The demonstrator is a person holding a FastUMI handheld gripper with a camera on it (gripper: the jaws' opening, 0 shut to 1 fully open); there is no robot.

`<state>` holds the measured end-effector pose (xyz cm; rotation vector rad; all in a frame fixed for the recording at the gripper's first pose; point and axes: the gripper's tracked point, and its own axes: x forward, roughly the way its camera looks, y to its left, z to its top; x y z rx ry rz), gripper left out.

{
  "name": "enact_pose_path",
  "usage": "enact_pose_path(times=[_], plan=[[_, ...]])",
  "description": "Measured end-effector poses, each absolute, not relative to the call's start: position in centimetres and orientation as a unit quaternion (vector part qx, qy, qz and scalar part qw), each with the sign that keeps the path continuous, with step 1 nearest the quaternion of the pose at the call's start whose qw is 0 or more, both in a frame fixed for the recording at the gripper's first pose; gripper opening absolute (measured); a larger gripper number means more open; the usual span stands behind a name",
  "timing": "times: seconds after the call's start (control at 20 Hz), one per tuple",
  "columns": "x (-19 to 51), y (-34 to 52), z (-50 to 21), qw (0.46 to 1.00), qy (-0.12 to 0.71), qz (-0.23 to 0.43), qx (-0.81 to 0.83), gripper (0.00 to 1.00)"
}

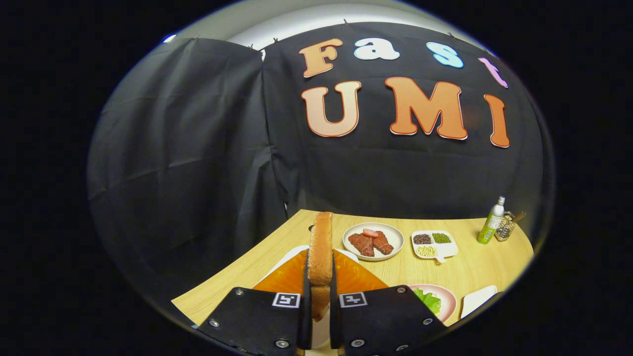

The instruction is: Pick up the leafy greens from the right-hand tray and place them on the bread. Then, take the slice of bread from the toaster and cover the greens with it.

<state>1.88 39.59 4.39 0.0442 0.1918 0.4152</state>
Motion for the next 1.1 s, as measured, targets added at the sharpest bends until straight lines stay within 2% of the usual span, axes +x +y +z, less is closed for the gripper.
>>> enact_pose_path(times=[0.35, 0.85, 1.1], plan=[[2.0, 34.5, 5.2, 0.98, 0.08, 0.181, 0.029, 0.14], [2.4, 28.4, -1.8, 0.98, 0.133, 0.144, 0.031, 0.14], [2.3, 27.5, -5.7, 0.974, 0.166, 0.148, 0.037, 0.14]])
